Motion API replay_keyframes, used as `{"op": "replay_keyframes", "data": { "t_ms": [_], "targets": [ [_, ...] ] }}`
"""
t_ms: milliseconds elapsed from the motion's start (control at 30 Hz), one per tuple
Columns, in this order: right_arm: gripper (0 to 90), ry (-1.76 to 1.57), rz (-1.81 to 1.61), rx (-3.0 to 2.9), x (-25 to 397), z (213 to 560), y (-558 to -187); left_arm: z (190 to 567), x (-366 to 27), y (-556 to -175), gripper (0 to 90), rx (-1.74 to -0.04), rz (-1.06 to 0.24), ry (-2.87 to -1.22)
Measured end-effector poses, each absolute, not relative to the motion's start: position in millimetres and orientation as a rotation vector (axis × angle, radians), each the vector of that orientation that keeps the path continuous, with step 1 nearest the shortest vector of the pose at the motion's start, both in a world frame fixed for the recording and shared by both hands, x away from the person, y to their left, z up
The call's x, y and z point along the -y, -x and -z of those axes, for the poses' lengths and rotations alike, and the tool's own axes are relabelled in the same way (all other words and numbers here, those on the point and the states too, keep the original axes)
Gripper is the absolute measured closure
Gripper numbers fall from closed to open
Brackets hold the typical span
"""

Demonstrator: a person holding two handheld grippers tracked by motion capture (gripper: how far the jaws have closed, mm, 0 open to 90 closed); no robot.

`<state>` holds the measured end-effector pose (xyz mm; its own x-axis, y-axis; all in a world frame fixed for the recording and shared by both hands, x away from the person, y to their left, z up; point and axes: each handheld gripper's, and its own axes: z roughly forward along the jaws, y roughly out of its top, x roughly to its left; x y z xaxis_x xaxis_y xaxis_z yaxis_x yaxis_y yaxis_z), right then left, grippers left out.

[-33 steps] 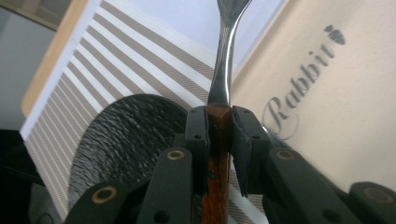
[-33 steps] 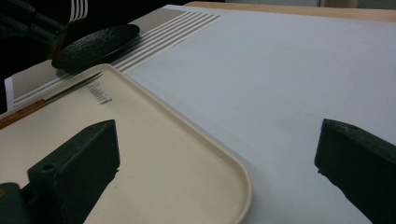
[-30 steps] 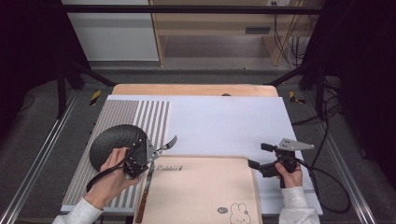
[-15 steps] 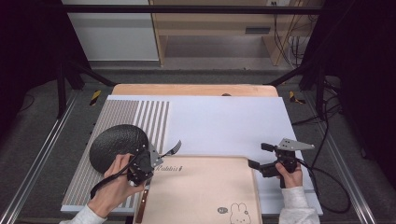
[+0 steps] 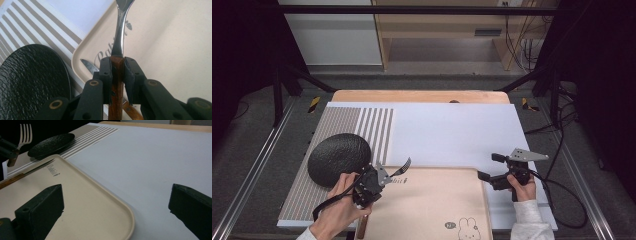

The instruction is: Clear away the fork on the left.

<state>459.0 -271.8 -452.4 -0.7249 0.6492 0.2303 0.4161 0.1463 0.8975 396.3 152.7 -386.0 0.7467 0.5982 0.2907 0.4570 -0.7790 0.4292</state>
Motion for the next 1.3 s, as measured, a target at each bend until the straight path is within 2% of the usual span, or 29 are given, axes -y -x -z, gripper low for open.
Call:
{"op": "replay_keyframes", "data": {
  "t_ms": [733,1300],
  "targets": [
    [0.3,-1.047,-1.616,-2.207,272,452,-459,402,-123,-371,77.2,-0.858,-0.442,-2.694],
    [0.3,-1.045,-1.617,-2.205,272,452,-459,427,-111,-371,77.3,-0.861,-0.369,-2.793]
  ]
}}
